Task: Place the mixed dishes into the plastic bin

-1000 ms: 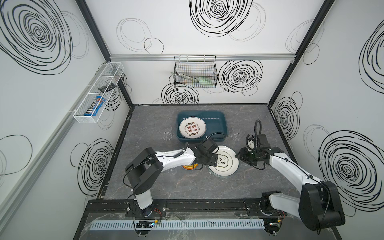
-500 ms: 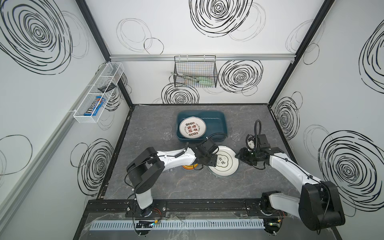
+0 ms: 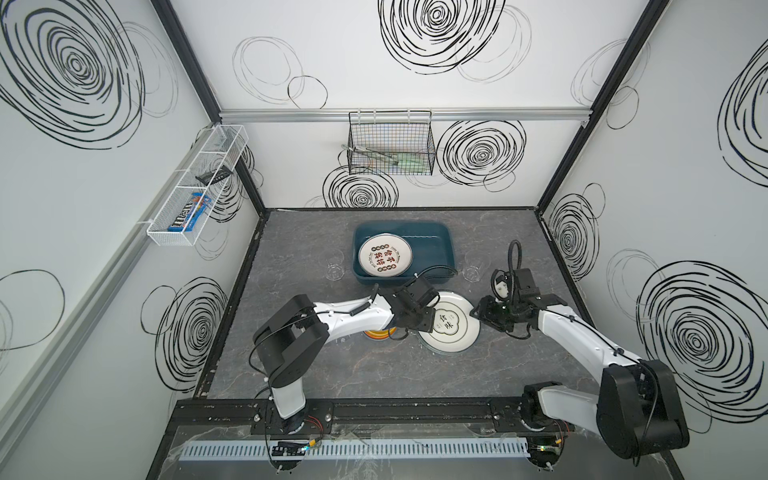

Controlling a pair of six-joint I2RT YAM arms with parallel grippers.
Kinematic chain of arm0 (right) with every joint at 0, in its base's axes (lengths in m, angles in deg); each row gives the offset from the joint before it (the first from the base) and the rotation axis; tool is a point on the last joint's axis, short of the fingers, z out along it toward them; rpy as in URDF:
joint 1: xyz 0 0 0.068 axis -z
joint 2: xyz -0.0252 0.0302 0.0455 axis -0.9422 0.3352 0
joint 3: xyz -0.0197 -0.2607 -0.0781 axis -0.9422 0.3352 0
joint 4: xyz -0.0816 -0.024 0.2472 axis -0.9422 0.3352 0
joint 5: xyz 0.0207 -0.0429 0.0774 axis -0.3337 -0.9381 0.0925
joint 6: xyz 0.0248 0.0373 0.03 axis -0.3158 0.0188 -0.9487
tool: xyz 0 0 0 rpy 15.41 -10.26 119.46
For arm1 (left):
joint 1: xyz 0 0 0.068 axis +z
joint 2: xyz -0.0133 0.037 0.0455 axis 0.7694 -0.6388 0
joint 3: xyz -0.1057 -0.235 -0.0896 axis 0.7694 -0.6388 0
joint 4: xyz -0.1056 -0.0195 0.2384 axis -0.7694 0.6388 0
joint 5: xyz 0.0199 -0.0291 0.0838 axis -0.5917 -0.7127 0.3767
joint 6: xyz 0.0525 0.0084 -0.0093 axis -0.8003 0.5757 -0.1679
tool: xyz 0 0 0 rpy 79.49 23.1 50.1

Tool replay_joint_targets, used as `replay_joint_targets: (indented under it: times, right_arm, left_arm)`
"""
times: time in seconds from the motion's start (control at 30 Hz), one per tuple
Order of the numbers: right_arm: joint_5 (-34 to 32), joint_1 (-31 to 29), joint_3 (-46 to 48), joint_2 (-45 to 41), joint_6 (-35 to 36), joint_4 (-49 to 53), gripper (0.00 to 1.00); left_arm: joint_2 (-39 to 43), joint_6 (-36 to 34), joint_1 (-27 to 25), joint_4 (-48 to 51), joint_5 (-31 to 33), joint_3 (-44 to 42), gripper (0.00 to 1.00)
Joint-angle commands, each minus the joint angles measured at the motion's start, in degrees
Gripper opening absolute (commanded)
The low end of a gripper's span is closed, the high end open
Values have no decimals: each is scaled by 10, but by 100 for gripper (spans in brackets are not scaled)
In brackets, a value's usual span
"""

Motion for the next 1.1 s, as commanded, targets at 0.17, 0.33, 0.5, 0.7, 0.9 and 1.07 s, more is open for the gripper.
replay_joint_targets:
  times: [0.17,0.33,0.5,0.7,0.9,1.07]
  right_arm:
    - [4,1,8,7,7,-3,45]
    - [0,2,7,2,6,-1,47]
    - [-1,4,7,0,5,-1,48]
    - [-6,8,7,-3,4,-2,48]
    - [-6,8,7,0,4,-2,48]
    - [-6,9,7,0,4,-2,47]
  left_arm:
    - [-17,-7,-5,-3,4,20,61]
    - [-21,-7,-6,-2,4,22,61]
    - [-4,-7,-8,-1,19,22,64]
    - [3,-11,-3,8,38,22,68]
    - [-11,-12,0,8,34,22,69]
    - [-20,-13,0,0,26,21,68]
